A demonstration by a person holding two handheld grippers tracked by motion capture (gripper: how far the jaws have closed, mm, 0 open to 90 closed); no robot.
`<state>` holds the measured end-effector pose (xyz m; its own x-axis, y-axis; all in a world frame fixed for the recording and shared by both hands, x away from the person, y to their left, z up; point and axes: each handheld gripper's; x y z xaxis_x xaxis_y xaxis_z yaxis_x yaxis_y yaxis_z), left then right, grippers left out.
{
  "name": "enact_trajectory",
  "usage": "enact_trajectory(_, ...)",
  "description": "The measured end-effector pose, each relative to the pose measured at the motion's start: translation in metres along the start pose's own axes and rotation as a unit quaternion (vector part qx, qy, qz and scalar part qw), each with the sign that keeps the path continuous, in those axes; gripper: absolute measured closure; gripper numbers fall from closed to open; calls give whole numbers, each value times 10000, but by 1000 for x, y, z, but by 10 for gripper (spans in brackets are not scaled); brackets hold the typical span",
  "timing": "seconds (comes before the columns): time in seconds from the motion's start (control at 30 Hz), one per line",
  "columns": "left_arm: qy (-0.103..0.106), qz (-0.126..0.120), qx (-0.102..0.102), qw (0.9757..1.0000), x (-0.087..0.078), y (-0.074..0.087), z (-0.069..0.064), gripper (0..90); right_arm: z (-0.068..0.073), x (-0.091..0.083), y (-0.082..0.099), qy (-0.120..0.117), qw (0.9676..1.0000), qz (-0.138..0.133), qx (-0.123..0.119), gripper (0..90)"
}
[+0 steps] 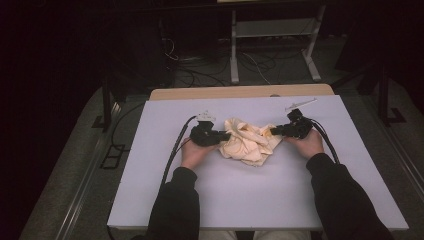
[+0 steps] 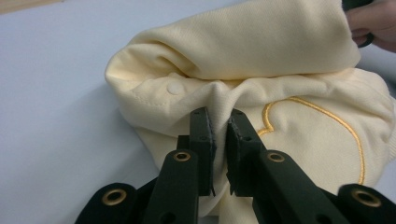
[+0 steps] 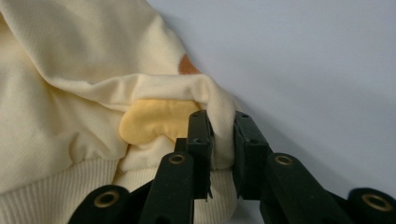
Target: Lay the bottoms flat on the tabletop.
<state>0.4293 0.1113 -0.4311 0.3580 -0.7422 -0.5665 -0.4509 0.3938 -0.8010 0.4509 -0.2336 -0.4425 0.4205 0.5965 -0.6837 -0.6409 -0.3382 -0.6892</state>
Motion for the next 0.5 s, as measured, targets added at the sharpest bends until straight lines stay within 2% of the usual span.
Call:
enact_trajectory(0.17,-176,121,182,9996,-9,-14,-4,820,-4,-14,-9,92,9999,-63,123,785)
enact_trajectory(0.27,-251,168,274,9992,-15,-22,-6,821,-5,-28,-20,276,9994,-169,108,786)
enact_trajectory(0.4,-321,150,356,9987,-23,-35,-8,822,-6,-39,-27,381,9988,-269,142,786)
enact_trajectory(0.5,-411,150,490,9978,-30,-46,-12,823,-7,-46,-33,464,9981,-379,167,786)
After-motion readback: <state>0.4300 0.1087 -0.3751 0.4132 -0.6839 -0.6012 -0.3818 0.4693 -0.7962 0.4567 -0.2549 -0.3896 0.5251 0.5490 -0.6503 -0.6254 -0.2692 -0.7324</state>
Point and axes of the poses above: each handheld gripper's, and its own axes: x roughly forward along the jaws, y roughly out of its underside, z roughly to its left
